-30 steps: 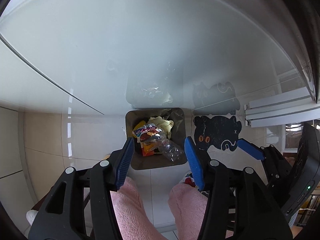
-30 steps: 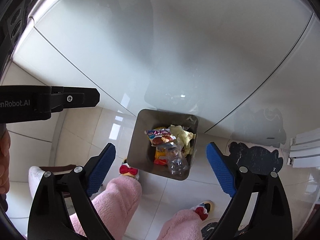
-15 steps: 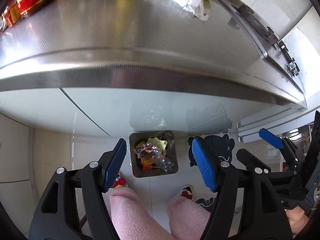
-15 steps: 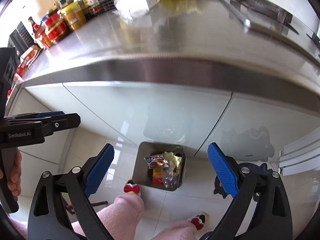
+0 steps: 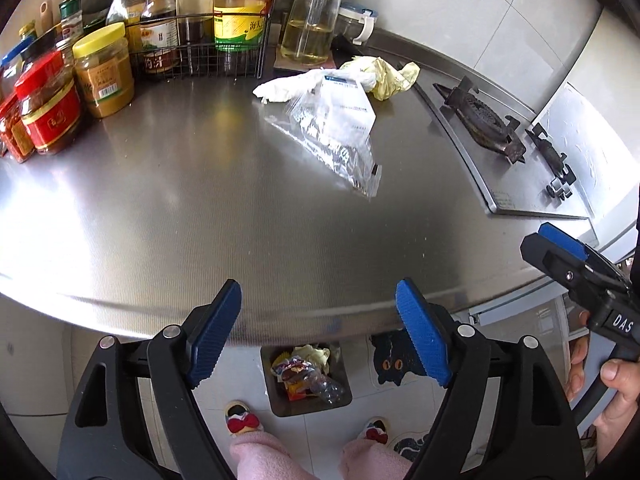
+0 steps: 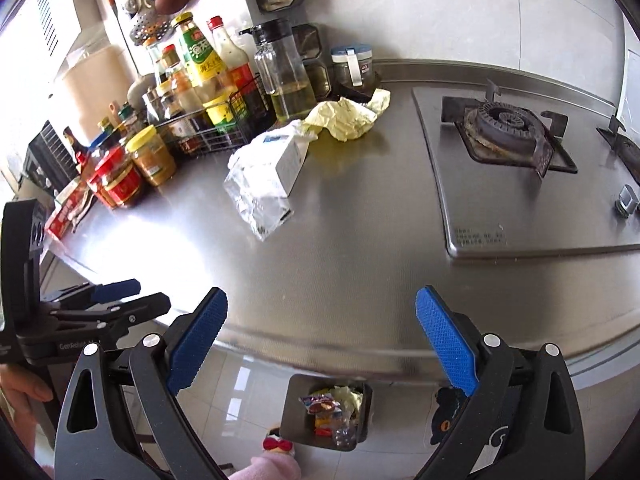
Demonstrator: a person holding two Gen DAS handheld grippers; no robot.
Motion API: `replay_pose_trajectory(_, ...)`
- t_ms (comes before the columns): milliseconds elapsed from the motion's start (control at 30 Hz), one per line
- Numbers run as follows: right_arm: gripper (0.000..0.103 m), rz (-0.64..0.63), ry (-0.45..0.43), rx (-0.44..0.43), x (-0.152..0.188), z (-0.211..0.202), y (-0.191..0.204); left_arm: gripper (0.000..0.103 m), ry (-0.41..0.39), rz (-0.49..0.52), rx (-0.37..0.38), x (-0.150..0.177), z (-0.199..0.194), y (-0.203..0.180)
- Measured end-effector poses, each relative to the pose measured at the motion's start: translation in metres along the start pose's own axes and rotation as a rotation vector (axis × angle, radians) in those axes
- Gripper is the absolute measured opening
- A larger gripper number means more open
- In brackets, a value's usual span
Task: Collect trash
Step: 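Raise both tools back up toward the counter, then grasp the white medicine box with the right gripper while the left grasps the clear packet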
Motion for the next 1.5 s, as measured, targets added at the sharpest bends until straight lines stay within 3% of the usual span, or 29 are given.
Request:
replay_pose_trajectory(333, 0.099, 0.112, 0.046, -0.073, -0.056, 0.079, 0.005, 0.075, -0.019, 0.032, 0.056, -0.043, 0.054, -0.006)
replay_pose_trajectory(500, 0.099, 0.146, 0.091, -0.116, -0.072, 0.117, 0.016, 0.075, -0.043, 0.063, 0.014, -0.063, 0.076, 0.005)
replay_pose_trajectory(700, 0.095, 0.151, 0.143, -0.135, -0.085, 0.155, 0.036, 0.075, -0.044, 0.099, 0.020, -0.088, 0.093, 0.026)
replay_pose_trajectory(1100, 0.091, 0.216, 0.225, -0.092, -0.081, 0.203, 0.047, 0.076, 0.018, 0.088, 0.210, -0.095, 0.117, 0.042)
replay_pose_trajectory(1433, 0.066, 0.272, 0.279, -0.045, -0.065, 0.207, 0.026, 0.075, 0.060, 0.137, 0.342, -0.082, 0.119, 0.014)
replay_pose_trajectory(1500, 0.057, 0.270, 0.276, -0.037, -0.065, 0.205, 0.022, 0.062, 0.067, 0.136, 0.362, -0.079, 0.121, 0.010)
Point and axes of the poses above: each gripper's, at about its wrist camera, not at the fingertips, and z roughly the way its jaws point, y to its left, x to its underside, the point moved 5 cm from there along z, roughly the way its jaws point, and after that the axes turned 13 degrees about -y, right-handed, at the moved point
